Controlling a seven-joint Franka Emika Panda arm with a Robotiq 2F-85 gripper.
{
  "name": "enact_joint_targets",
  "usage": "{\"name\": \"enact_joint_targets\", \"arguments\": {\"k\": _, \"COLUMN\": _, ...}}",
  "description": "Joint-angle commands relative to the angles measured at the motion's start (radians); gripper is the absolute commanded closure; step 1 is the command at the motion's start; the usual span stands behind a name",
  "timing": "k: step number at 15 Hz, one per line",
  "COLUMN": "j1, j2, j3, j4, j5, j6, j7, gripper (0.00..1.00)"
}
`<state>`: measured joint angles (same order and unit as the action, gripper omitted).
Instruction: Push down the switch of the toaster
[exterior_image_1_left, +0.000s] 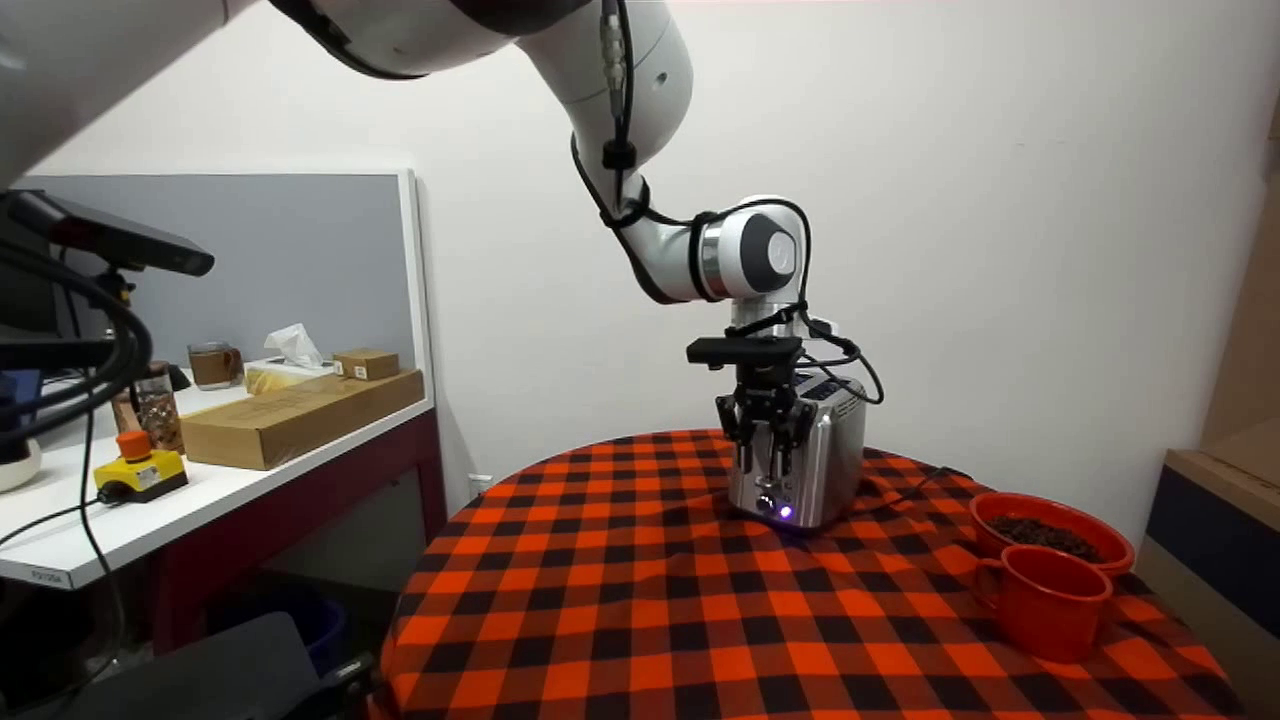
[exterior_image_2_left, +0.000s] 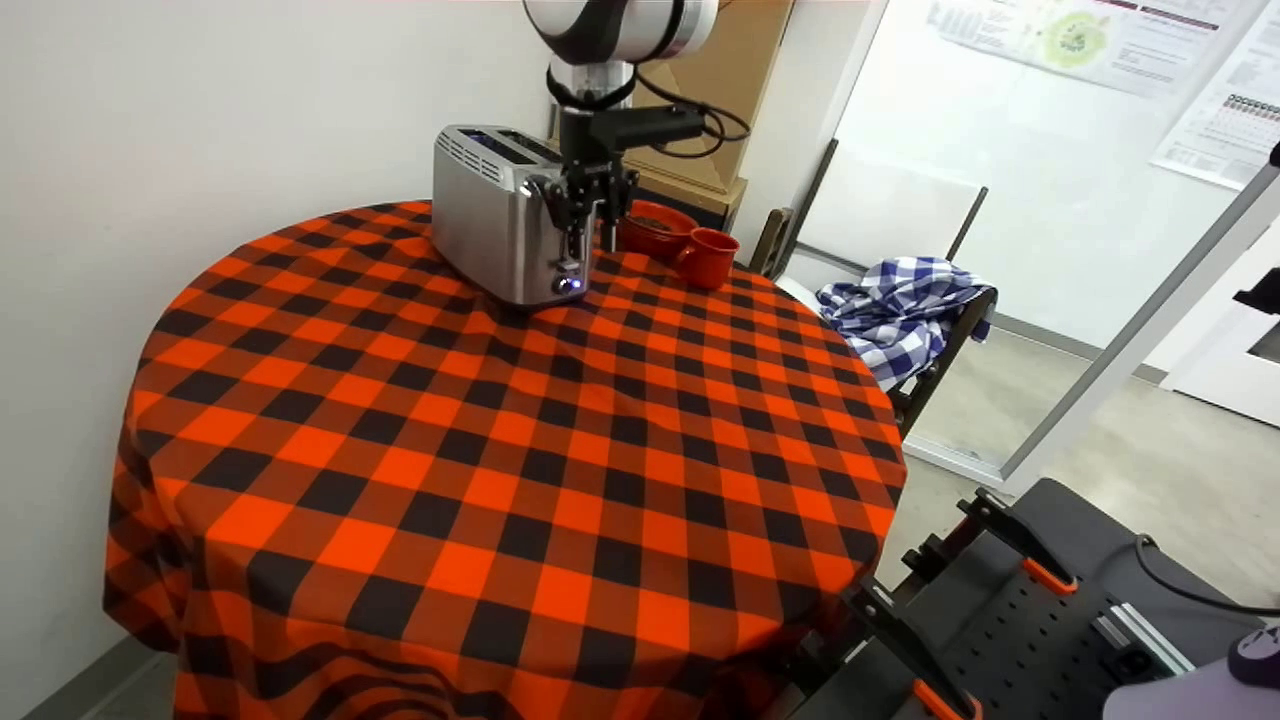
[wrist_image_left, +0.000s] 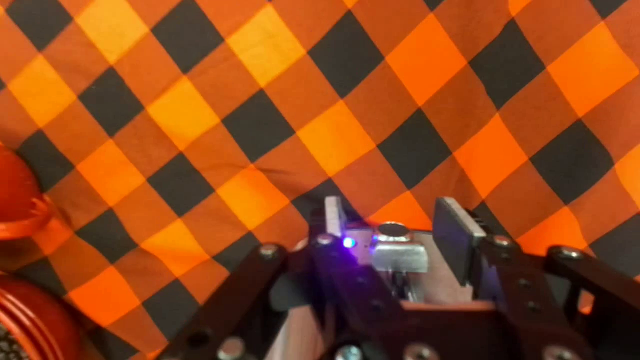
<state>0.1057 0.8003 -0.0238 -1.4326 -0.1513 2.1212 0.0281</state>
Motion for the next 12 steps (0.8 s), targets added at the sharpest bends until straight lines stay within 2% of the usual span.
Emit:
{"name": "enact_joint_targets", "arguments": {"k": 1, "j1": -0.052, "j2": -0.109, "j3": 0.002, "j4": 0.011, "j5": 0.014, "j6": -0.116, "j7": -0.055, "gripper": 0.17}}
{"name": "enact_joint_targets", "arguments": {"k": 3, "j1": -0.079, "j2": -0.208, "j3": 0.008, "j4": -0.047, "j5": 0.02, "j6": -0.132, "j7": -0.083, "gripper": 0.02}}
{"name": "enact_joint_targets", "arguments": {"k": 6, "j1": -0.116, "j2": -0.381, "j3": 0.026, "j4": -0.176, "j5": 0.053, "j6": -0.143, "j7": -0.125, "gripper": 0.0}}
{"name": "enact_joint_targets", "arguments": {"k": 9, "j1": -0.15, "j2": -0.548, "j3": 0.048, "j4": -0.325, "j5": 0.119, "j6": -0.148, "j7": -0.222, "gripper": 0.0}}
{"name": "enact_joint_targets", "arguments": {"k": 12, "j1": -0.164, "j2": -0.714, "j3": 0.042, "j4": -0.481, "j5": 0.174, "j6": -0.16, "j7": -0.297, "gripper": 0.0}}
